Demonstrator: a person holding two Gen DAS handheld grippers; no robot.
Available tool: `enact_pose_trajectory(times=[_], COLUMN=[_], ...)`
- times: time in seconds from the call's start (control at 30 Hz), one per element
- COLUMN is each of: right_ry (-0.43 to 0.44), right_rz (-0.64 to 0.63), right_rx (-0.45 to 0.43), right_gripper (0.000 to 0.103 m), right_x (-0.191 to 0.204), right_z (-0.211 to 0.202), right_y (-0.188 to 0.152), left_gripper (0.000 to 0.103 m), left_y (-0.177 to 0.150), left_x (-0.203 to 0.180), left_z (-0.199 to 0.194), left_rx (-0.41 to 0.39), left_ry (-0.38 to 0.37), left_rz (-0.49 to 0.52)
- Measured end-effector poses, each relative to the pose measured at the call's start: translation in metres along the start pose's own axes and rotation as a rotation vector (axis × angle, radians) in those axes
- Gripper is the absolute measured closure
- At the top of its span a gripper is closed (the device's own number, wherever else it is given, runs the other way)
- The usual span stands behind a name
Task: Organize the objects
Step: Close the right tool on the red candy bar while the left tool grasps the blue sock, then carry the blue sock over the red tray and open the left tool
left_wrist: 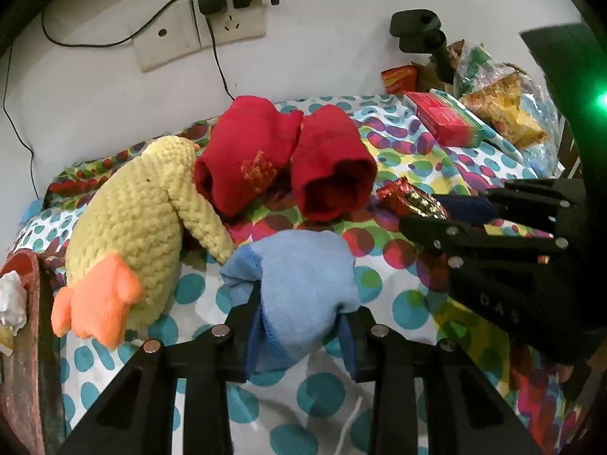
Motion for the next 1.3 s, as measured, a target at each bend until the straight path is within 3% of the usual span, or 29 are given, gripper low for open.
enact_pose_trajectory(times=[0.57, 1.3], right_ry=[-0.002, -0.001], right_rz=[-0.002, -0.002], right_rx=[0.001, 0.001], right_gripper=[0.077, 0.077], right_x=[0.001, 0.0], right_z=[0.0, 0.0], right_y=[0.001, 0.002], left_gripper=[0.069, 0.069], left_y=[-0.03, -0.081], left_x=[0.021, 0.099], left_z=[-0.04, -0.107], left_rx=[-0.012, -0.018], left_ry=[-0.005, 0.063], left_rz=[-0.01, -0.134])
Point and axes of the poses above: each gripper's, at about its wrist camera, not at the fingertips, and z roughly the way its jaws point, x to its left, y to its top, the point moved 5 cm from there along z, roughly the way its jaws point, and after that the axes turned 3 degrees about x, right-handed, at the moved point
